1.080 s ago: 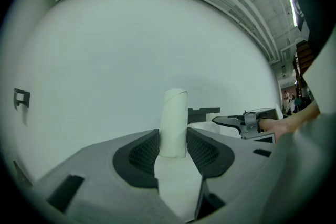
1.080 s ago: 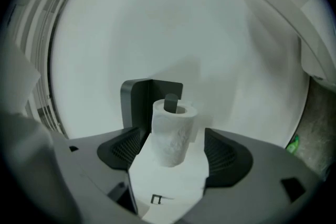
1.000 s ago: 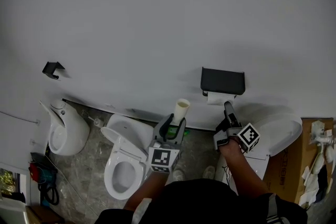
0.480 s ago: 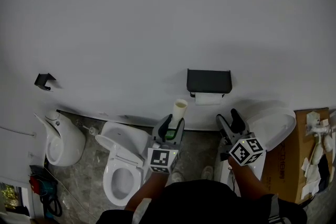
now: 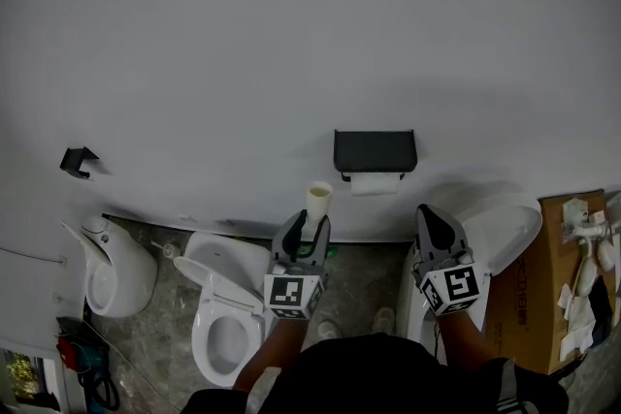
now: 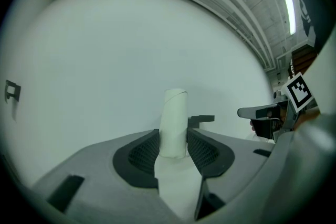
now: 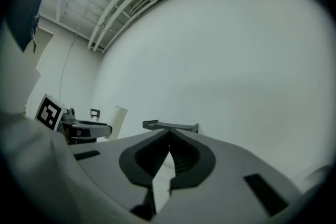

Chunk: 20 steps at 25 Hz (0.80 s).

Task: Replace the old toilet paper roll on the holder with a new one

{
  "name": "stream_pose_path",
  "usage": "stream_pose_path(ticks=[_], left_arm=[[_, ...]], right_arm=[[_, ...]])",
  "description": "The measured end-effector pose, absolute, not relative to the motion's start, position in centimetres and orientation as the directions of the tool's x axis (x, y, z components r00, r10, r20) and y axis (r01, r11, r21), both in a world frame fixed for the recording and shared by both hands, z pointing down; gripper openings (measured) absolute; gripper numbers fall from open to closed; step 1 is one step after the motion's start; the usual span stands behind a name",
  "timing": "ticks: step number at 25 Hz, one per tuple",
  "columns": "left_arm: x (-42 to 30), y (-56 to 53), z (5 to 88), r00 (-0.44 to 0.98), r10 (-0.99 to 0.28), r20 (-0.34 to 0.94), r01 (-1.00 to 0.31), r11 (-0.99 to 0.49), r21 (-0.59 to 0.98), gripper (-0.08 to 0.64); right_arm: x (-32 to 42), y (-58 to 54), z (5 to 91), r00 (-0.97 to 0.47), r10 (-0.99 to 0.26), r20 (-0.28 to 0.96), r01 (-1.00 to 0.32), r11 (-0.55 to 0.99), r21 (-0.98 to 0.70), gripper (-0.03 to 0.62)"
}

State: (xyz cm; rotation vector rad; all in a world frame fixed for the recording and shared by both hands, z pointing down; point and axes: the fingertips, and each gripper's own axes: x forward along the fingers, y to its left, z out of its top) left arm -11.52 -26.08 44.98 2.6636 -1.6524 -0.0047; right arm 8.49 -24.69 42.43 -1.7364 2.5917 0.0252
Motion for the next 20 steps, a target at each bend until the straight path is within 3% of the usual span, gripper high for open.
stream_pose_path(ticks=[20], left_arm=[[-12.1,-25.9,44.4,0.436,-0.900,-0.005,-0.900,-0.436,-0.001,0.161]], right_arm=[[9.3,-24.0,40.9,-0.322,-0.945,-0.050,-0.938,0.311,0.152,0.002]])
